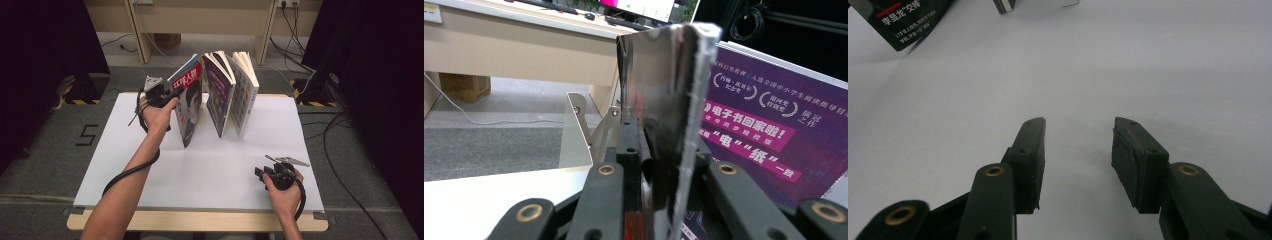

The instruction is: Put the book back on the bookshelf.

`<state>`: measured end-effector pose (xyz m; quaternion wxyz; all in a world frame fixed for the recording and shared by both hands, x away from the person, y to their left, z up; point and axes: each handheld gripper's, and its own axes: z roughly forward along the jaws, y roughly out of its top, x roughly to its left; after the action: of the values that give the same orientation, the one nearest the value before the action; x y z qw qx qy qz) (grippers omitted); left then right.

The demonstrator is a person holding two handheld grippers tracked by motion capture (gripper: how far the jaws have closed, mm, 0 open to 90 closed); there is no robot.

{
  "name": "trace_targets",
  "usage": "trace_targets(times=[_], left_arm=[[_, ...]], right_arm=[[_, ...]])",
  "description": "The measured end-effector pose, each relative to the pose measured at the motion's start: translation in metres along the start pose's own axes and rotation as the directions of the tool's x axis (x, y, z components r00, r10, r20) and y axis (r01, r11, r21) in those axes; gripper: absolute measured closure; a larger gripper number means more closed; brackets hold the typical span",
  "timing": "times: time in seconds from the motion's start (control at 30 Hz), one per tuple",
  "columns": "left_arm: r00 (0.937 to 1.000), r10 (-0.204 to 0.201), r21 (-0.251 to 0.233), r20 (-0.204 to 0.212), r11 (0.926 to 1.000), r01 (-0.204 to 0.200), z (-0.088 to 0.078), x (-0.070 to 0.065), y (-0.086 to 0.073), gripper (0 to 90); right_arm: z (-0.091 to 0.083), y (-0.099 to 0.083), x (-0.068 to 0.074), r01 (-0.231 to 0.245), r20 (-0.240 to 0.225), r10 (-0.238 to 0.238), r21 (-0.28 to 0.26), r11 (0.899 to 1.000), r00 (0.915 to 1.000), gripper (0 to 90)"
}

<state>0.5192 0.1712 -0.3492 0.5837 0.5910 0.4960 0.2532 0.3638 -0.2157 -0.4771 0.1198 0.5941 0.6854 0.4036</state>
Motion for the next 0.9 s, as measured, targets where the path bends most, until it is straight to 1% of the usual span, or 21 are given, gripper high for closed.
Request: trace_targets(times=[0.13, 0.23, 0.27, 0.33, 0.43, 0.47, 0.53, 0.57, 0.63, 0.7, 0.77, 0.8, 0.83, 0.9], left_arm=[[0.9999, 0.003, 0.043, -0.015, 0.9991, -0.002, 0.003, 0.000, 0.001, 77.3], [0.9997, -0.007, 0.082, -0.023, 0.9966, 0.009, 0.005, 0.000, 0.001, 82.4], [0.9995, 0.002, 0.089, -0.030, 0.9960, 0.001, 0.005, -0.001, 0.002, 84.2], [0.9995, 0.017, 0.100, -0.028, 0.9949, -0.015, 0.004, -0.002, 0.003, 85.4], [0.9992, 0.031, 0.094, -0.026, 0.9951, -0.029, 0.003, -0.005, 0.004, 86.0], [0.9991, 0.035, 0.083, -0.023, 0.9960, -0.033, 0.002, -0.006, 0.005, 86.1], [0.9978, 0.062, 0.055, -0.023, 0.9966, -0.061, -0.001, -0.009, 0.008, 86.2], [0.9961, 0.083, 0.043, -0.030, 0.9958, -0.082, -0.002, -0.011, 0.009, 86.2], [0.9940, 0.105, 0.012, -0.030, 0.9944, -0.105, -0.004, -0.013, 0.013, 86.3], [0.9929, 0.114, -0.022, -0.032, 0.9931, -0.115, -0.005, -0.014, 0.015, 86.3], [0.9922, 0.122, -0.071, -0.026, 0.9898, -0.124, -0.005, -0.013, 0.016, 86.3], [0.9922, 0.122, -0.071, -0.026, 0.9898, -0.124, -0.005, -0.013, 0.016, 86.3], [0.9892, 0.144, -0.116, -0.025, 0.9825, -0.146, -0.005, -0.013, 0.013, 86.3], [0.9881, 0.151, -0.130, -0.031, 0.9795, -0.153, -0.003, -0.011, 0.009, 86.2]], right_arm=[[0.000, 0.000, 0.000, 0.002, 0.000, -0.002, 0.001, 1.000, 1.0000, 57.1], [0.000, 0.000, 0.000, -0.001, 0.000, 0.001, 0.001, 1.000, 1.0000, 57.1], [0.000, 0.000, 0.000, -0.003, 0.000, 0.003, -0.001, 1.000, 1.0000, 57.1], [-0.001, 0.000, 0.000, -0.005, 0.001, 0.005, -0.001, 1.000, 1.0000, 57.1], [-0.001, 0.000, -0.001, -0.008, 0.003, 0.008, -0.007, 1.000, 1.0000, 57.1], [-0.001, 0.000, -0.001, -0.008, 0.003, 0.008, -0.007, 1.000, 1.0000, 57.1], [-0.001, 0.000, -0.001, -0.017, 0.002, 0.017, -0.001, 1.000, 0.9999, 57.1], [-0.001, 0.000, -0.002, -0.011, 0.003, 0.011, -0.003, 1.000, 0.9999, 57.1], [-0.001, 0.000, -0.002, -0.017, 0.002, 0.017, -0.001, 1.000, 0.9999, 57.1], [-0.001, 0.000, -0.001, -0.015, 0.003, 0.015, -0.002, 1.000, 0.9999, 57.1], [0.000, 0.000, -0.002, -0.006, 0.003, 0.006, -0.003, 1.000, 1.0000, 57.1], [0.000, 0.000, -0.002, -0.006, 0.003, 0.006, -0.003, 1.000, 1.0000, 57.1], [0.000, 0.000, -0.002, -0.005, 0.005, 0.005, -0.004, 1.000, 1.0000, 57.1], [-0.001, 0.000, -0.002, -0.013, 0.006, 0.013, -0.002, 1.000, 0.9999, 57.1]])
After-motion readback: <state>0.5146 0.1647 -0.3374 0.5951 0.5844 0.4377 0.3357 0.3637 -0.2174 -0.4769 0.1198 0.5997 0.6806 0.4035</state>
